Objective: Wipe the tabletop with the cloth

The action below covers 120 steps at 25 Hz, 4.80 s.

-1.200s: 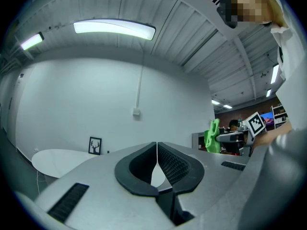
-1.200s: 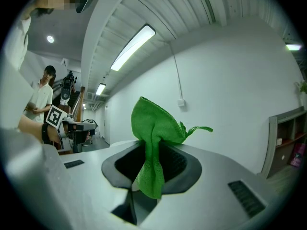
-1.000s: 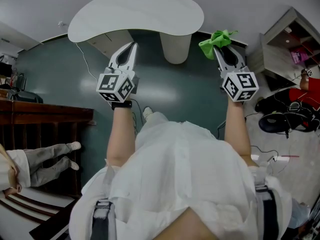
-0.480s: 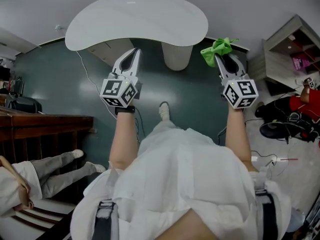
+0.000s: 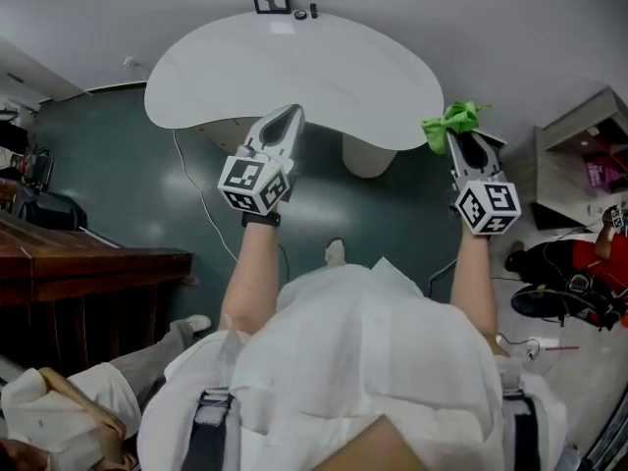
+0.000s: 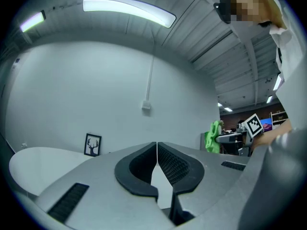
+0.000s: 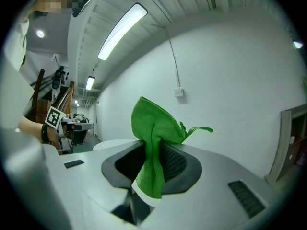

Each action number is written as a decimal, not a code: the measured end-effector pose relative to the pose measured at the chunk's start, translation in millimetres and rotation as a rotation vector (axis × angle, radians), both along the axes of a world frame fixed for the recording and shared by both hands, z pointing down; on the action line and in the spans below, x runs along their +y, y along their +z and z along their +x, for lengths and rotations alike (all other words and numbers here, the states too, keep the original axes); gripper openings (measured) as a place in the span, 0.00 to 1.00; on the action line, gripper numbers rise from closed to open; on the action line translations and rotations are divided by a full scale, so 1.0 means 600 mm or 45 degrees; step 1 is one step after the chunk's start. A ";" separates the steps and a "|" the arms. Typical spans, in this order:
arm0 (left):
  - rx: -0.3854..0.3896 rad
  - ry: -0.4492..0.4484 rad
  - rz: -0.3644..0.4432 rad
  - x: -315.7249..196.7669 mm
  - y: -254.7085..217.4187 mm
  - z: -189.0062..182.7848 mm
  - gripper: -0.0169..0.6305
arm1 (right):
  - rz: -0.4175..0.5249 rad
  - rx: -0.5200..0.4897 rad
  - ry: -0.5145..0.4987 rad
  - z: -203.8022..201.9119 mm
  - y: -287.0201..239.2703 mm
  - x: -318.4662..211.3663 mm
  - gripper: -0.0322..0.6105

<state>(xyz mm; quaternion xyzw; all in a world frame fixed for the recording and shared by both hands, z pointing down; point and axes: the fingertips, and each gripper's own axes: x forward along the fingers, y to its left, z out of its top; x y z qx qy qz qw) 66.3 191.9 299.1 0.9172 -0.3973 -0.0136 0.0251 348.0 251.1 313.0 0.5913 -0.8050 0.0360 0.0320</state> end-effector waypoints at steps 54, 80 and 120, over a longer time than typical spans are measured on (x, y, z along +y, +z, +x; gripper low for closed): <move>-0.144 0.094 -0.271 -0.750 0.214 0.010 0.06 | -0.851 0.357 -0.332 -0.188 0.433 -0.820 0.19; -0.114 0.183 -0.414 -0.780 0.293 0.000 0.06 | -0.921 0.395 -0.233 -0.200 0.506 -0.841 0.22; -0.178 0.229 -0.428 -0.744 0.297 0.001 0.06 | -0.917 0.340 -0.294 -0.375 0.501 -0.802 0.20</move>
